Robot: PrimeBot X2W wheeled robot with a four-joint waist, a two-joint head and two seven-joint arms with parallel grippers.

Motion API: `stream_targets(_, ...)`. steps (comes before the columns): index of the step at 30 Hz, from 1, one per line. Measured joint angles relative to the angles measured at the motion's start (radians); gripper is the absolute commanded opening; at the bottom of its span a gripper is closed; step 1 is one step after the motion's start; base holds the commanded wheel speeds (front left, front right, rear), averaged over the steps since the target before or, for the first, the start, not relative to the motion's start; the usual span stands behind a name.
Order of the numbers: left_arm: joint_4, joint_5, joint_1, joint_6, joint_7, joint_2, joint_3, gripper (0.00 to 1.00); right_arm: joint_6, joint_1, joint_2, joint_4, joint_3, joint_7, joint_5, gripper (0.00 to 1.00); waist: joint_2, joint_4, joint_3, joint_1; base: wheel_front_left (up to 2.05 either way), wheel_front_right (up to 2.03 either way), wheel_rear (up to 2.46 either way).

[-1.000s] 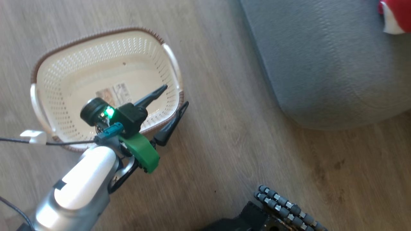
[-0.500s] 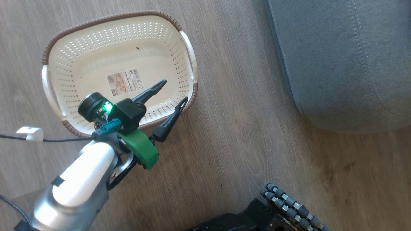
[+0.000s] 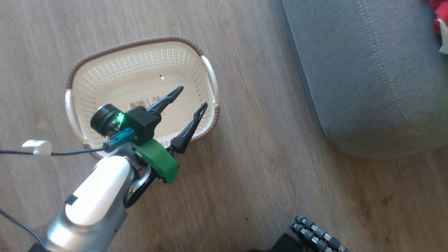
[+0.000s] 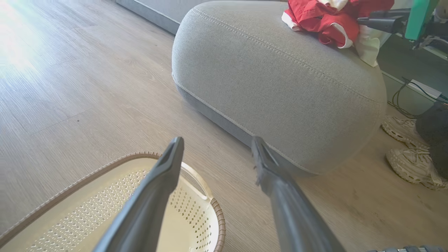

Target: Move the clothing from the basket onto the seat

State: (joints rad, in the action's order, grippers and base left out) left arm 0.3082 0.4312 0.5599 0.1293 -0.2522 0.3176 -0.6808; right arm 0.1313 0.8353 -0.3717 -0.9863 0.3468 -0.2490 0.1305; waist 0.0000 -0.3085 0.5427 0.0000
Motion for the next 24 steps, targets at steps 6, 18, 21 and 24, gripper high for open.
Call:
stream_targets(6, 0.019, 0.0, -0.041, 0.0, 0.0, -0.04, 0.055, 1.0, 0.0, -0.143, 0.026, 0.171, -0.102, -0.003, -0.121, 1.0, 0.0, 0.027, -0.064, 0.0, 0.0, 0.0, 0.0)
stream_targets(18, 0.08, 0.003, -0.144, 0.0, 0.0, -0.126, 0.276, 1.0, 0.0, -0.32, 0.136, 0.435, -0.189, -0.003, -0.192, 1.0, 0.0, 0.171, -0.197, -0.0001, 0.0, 0.0, 0.0)
stream_targets(21, 0.094, -0.023, -0.167, 0.0, 0.0, -0.141, 0.329, 1.0, 0.0, -0.342, 0.153, 0.455, -0.21, -0.003, -0.198, 1.0, 0.0, 0.213, -0.224, 0.0, 0.0, 0.0, 0.0)
stream_targets(24, 0.101, -0.043, -0.181, 0.0, 0.0, -0.155, 0.373, 1.0, 0.0, -0.349, 0.168, 0.464, -0.215, -0.003, -0.223, 1.0, 0.0, 0.239, -0.241, -0.0001, 0.0, 0.0, 0.0)
